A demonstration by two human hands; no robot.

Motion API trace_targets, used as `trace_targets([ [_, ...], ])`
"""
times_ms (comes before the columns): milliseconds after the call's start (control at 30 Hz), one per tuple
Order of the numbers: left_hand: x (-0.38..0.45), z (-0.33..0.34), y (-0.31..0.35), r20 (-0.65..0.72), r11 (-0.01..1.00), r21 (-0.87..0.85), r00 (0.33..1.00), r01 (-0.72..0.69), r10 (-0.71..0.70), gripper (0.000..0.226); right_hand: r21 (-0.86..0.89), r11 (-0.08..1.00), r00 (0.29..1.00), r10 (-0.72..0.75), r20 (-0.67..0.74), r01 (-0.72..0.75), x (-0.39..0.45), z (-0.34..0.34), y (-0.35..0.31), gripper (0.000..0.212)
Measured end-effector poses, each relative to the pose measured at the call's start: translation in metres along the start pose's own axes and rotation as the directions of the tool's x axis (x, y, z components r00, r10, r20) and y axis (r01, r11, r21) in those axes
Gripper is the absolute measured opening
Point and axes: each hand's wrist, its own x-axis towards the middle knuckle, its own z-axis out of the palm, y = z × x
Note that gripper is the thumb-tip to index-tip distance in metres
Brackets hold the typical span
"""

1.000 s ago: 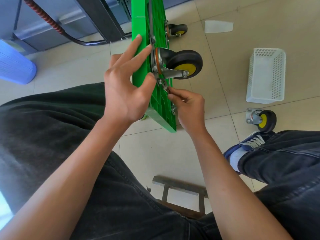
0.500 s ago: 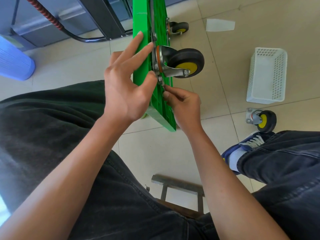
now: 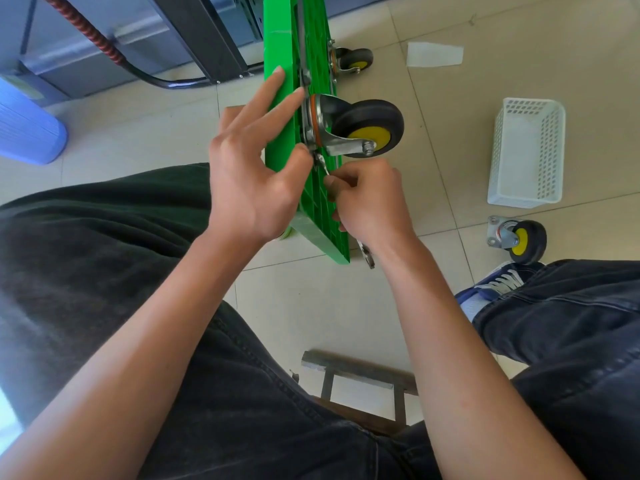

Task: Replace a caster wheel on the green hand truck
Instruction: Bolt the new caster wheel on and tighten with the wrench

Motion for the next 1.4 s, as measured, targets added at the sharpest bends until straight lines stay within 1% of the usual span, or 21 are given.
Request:
trace_targets([
  [67,0.000,0.000,0.000,0.004,1.000,-0.005,1.000,0.005,-0.005,0.056,-0.038,0.999,0.999,0.009,0.037,-0.008,0.002,-0.009,-0.013,0.028],
  [233,-0.001,-0.001,-0.001,0.013,1.000,-0.014,1.000,0.011,-0.011,0.056,-0.019,0.998,0.984,0.061,0.166,-0.059,0.005,-0.024,-0.027,0.034],
  [400,0.000,0.000,0.001,0.017,1.000,-0.010,1.000,0.001,-0.001,0.055,0.144,0.975,0.965,0.133,0.228,-0.168,0.001,-0.037,-0.018,0.020],
  [533,0.000,-0.001,0.001,0.017,1.000,-0.011,1.000,-0.001,0.001,0.056,0.210,0.956,0.957,0.150,0.249,-0.205,0.000,-0.047,-0.001,0.013],
  [600,0.000,-0.001,0.001,0.019,1.000,-0.011,1.000,-0.001,0.002,0.056,0.216,0.960,0.969,0.134,0.208,-0.179,0.001,-0.044,0.009,0.012],
  [733,0.000,-0.001,0.001,0.016,1.000,-0.009,1.000,-0.008,0.008,0.056,0.224,0.974,1.000,0.025,0.012,-0.027,0.001,-0.027,0.026,0.014],
  [967,0.000,0.000,0.001,0.017,1.000,-0.005,1.000,-0.014,0.014,0.055,0.244,0.967,0.993,-0.051,-0.104,0.075,-0.001,0.002,0.044,0.023],
  [1100,0.001,0.000,0.000,0.013,1.000,-0.007,1.000,-0.015,0.015,0.055,0.257,0.962,0.991,-0.063,-0.119,0.092,-0.001,0.008,0.045,0.024],
  [1400,0.000,0.000,0.000,0.011,1.000,-0.005,1.000,-0.012,0.012,0.055,0.389,0.921,0.998,0.010,-0.069,0.018,-0.005,0.020,0.037,0.024],
])
